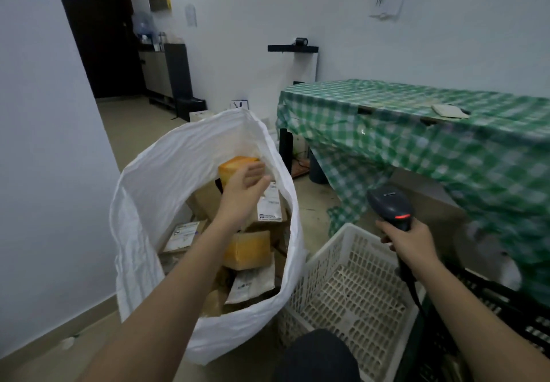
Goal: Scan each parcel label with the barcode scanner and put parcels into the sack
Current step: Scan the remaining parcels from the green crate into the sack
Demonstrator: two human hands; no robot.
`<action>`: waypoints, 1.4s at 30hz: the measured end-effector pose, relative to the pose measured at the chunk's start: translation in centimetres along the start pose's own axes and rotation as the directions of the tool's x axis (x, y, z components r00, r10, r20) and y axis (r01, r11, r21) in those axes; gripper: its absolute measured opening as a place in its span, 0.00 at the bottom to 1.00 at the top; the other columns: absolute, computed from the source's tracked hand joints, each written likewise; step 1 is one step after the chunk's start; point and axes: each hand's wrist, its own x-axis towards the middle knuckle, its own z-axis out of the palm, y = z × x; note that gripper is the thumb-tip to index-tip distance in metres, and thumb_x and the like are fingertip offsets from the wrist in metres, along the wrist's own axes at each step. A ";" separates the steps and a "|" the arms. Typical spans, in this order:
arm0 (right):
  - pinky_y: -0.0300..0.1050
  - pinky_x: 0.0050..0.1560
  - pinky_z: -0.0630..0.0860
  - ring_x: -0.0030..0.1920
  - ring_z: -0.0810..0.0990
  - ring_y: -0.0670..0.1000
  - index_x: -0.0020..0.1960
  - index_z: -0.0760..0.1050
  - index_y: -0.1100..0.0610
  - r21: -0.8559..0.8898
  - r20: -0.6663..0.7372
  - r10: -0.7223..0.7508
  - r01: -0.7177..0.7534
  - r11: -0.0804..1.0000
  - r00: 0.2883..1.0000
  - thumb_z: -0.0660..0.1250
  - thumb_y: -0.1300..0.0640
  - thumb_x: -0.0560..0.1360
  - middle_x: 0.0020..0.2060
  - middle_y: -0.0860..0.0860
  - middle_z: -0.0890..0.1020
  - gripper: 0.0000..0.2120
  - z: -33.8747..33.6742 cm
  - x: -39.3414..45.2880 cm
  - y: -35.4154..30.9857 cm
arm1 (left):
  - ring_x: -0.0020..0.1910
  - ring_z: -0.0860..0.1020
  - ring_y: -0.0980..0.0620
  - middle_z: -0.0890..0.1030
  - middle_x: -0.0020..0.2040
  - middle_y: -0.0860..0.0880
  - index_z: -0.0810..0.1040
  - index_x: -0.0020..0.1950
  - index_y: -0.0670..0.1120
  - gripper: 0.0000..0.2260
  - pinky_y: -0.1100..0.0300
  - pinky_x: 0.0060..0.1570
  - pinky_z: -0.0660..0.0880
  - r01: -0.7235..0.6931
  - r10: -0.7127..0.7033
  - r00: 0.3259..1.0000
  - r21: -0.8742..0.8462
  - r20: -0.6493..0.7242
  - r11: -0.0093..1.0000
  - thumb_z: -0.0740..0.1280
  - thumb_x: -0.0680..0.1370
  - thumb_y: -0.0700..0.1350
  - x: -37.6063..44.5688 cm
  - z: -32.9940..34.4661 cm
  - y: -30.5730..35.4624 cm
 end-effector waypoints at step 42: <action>0.50 0.52 0.78 0.48 0.81 0.55 0.43 0.78 0.54 0.229 -0.357 0.641 -0.602 0.765 0.679 0.73 0.60 0.72 0.43 0.53 0.82 0.04 -25.6 11.9 46.9 | 0.55 0.79 0.45 0.81 0.56 0.45 0.78 0.61 0.45 0.13 0.53 0.56 0.76 0.368 -0.612 0.359 0.495 0.705 0.787 0.67 0.78 0.48 -16.9 65.3 -31.1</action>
